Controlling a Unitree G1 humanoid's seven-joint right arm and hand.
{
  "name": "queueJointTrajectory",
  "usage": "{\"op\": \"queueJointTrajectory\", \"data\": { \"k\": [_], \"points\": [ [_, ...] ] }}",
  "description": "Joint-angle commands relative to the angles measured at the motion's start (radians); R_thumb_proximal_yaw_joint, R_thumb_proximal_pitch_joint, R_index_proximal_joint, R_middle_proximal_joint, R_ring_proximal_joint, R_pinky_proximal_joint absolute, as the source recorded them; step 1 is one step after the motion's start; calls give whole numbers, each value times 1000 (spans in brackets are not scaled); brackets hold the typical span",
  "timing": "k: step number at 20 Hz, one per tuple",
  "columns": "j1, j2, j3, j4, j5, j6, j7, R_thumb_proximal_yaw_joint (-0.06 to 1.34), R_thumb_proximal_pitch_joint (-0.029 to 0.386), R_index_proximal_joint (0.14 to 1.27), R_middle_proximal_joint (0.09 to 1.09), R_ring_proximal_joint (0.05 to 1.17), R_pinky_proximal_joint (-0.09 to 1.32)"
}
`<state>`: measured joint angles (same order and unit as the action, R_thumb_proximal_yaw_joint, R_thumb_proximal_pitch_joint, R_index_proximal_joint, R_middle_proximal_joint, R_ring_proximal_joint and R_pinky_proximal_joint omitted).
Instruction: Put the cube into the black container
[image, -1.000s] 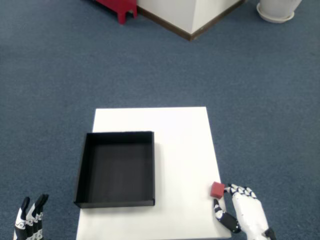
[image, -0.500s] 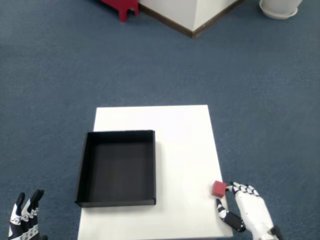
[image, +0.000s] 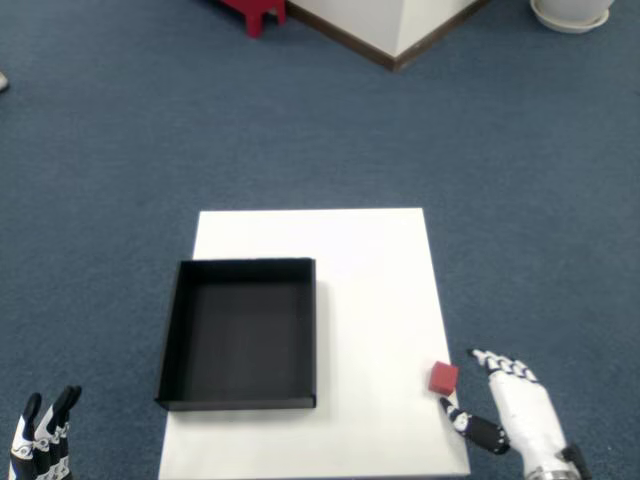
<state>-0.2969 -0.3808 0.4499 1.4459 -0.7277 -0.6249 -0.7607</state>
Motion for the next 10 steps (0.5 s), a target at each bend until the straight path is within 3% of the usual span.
{"op": "queueJointTrajectory", "data": {
  "k": [1,10],
  "points": [
    [-15,-38,-29,2,40,-35,-11,824,-15,206,154,162,-12],
    [-1,-54,-40,-34,49,-123,-33,840,-16,188,128,128,-23]
  ]
}}
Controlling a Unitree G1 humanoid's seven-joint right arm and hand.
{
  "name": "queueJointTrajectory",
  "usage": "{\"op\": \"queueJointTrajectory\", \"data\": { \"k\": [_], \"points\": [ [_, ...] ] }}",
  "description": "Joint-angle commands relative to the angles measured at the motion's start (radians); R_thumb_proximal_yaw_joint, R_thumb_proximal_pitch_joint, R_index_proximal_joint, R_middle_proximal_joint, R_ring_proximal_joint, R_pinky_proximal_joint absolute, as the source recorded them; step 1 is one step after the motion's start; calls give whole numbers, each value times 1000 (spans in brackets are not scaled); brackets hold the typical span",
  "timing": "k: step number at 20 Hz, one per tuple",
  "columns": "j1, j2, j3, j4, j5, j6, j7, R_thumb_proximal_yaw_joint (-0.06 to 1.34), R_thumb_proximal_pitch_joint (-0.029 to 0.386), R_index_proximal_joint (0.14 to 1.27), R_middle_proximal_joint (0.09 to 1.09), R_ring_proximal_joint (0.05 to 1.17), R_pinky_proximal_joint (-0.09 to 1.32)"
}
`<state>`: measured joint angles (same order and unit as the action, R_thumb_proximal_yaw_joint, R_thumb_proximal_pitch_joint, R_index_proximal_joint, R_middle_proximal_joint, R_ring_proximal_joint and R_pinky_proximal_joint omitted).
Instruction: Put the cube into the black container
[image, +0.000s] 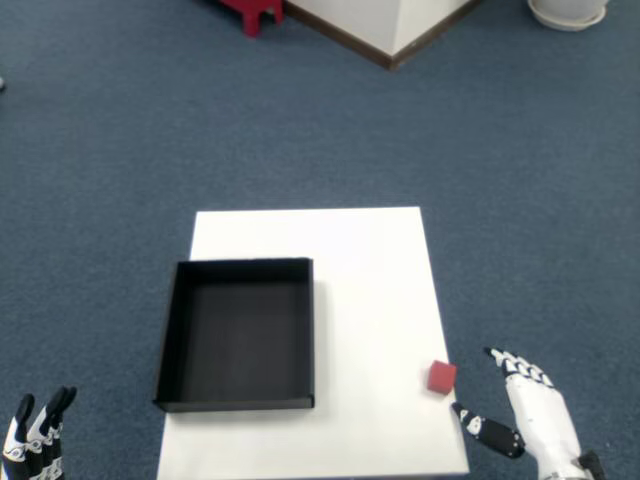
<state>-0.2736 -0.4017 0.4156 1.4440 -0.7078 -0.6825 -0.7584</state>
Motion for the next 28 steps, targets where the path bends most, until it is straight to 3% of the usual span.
{"op": "queueJointTrajectory", "data": {
  "k": [1,16,20,24,28],
  "points": [
    [-18,-31,0,-41,23,-81,-45,842,-15,188,127,127,-25],
    [-25,28,86,-95,-69,-104,-96,828,4,244,140,128,-24],
    [-26,32,92,-97,-76,-102,-103,830,61,302,144,125,-25],
    [-24,37,99,-92,-83,-98,-106,820,137,475,148,122,-28],
    [-27,39,102,-75,-89,-81,-107,810,163,523,156,122,-29]
  ]
}}
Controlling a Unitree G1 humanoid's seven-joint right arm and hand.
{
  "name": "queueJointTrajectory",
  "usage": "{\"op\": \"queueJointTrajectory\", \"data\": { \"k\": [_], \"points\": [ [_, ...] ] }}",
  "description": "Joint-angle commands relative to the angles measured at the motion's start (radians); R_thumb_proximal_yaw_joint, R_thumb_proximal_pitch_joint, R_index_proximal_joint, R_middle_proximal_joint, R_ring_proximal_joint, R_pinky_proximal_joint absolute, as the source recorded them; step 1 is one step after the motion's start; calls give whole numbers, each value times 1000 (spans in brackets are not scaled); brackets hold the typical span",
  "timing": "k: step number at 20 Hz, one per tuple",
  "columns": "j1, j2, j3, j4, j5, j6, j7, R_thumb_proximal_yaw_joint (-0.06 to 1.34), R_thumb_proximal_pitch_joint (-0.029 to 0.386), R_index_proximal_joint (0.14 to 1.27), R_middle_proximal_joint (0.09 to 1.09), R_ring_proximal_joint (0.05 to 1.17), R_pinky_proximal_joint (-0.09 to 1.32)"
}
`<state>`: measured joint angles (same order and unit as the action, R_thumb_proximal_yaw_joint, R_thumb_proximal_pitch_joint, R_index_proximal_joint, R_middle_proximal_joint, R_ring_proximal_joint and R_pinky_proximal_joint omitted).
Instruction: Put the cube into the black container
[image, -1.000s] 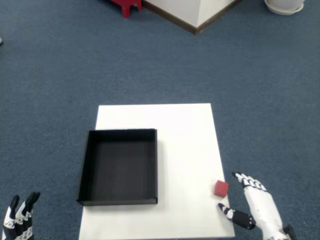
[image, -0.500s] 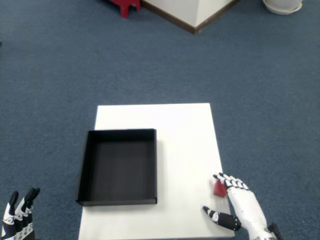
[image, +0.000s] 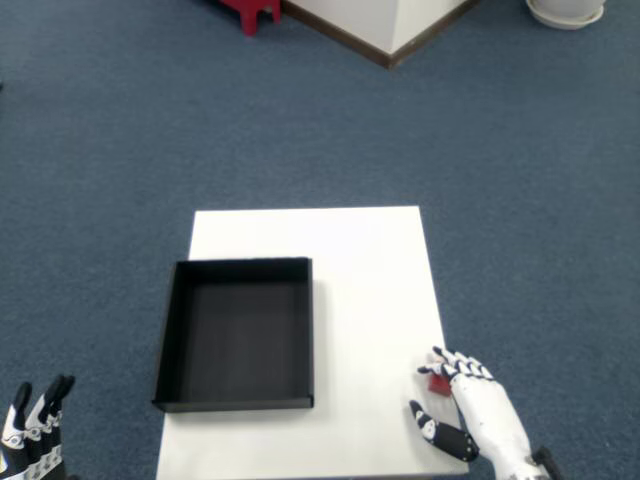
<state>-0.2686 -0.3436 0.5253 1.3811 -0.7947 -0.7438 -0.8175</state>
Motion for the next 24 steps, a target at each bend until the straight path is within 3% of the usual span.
{"op": "queueJointTrajectory", "data": {
  "k": [1,5,8,14,19,21,24],
  "points": [
    [-34,-18,-7,-9,-3,-17,-48,806,166,542,156,122,-30],
    [-39,-13,-5,14,-7,6,-44,815,165,552,162,126,-29],
    [-49,-9,-10,35,-3,24,-31,826,151,384,165,133,-24],
    [-57,2,-28,61,14,43,-2,840,132,219,166,150,-18],
    [-47,10,-44,73,31,46,14,859,132,180,162,159,-8],
    [-47,10,-50,76,36,51,22,865,138,184,164,163,-3],
    [-40,11,-61,85,45,78,32,877,156,421,173,168,6]
  ]
}}
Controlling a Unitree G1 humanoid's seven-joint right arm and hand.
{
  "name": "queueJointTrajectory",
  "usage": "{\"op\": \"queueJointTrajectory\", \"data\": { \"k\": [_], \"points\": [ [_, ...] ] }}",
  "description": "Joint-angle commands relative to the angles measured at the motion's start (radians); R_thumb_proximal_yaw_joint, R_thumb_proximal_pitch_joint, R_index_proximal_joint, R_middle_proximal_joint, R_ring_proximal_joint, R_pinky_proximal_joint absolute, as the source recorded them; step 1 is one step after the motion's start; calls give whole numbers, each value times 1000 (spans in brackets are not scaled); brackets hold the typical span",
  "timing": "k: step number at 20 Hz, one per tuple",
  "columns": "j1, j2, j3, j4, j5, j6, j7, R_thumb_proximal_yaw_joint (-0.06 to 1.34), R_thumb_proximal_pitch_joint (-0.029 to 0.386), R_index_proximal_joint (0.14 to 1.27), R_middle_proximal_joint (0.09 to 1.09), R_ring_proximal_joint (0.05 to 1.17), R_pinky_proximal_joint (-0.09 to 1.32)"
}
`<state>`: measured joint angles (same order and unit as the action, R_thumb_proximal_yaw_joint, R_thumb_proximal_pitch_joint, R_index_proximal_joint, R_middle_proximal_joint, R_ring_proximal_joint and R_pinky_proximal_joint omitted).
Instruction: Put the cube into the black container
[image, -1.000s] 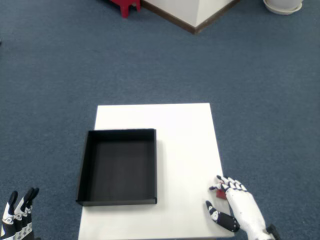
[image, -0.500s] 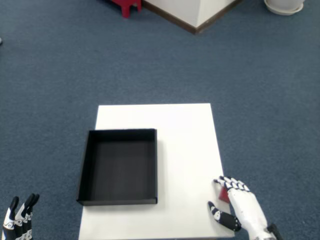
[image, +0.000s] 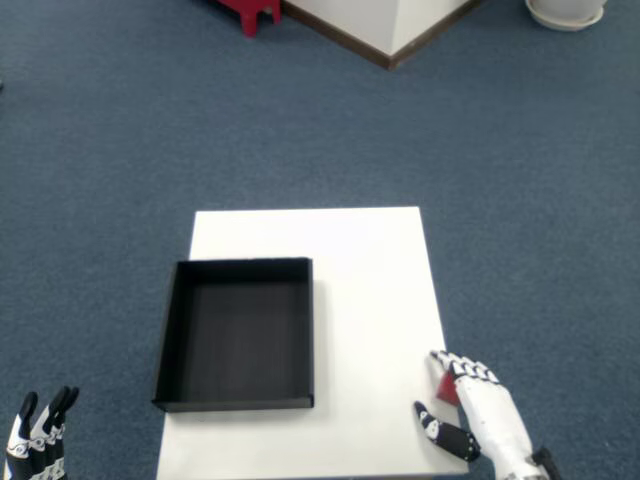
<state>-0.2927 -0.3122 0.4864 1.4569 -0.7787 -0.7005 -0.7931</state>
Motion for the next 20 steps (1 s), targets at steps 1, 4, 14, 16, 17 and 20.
{"op": "queueJointTrajectory", "data": {
  "k": [1,4,14,16,17,20],
  "points": [
    [-16,-20,-26,11,33,46,12,882,161,446,176,169,9],
    [-13,-20,-35,7,39,51,17,896,157,360,182,173,20],
    [1,-28,-90,15,92,66,89,909,135,254,175,173,27],
    [6,-36,-95,11,95,69,102,906,136,250,176,172,24],
    [10,-40,-97,7,97,65,103,906,137,249,175,171,22],
    [20,-44,-110,3,108,58,108,909,139,247,172,167,14]
  ]
}}
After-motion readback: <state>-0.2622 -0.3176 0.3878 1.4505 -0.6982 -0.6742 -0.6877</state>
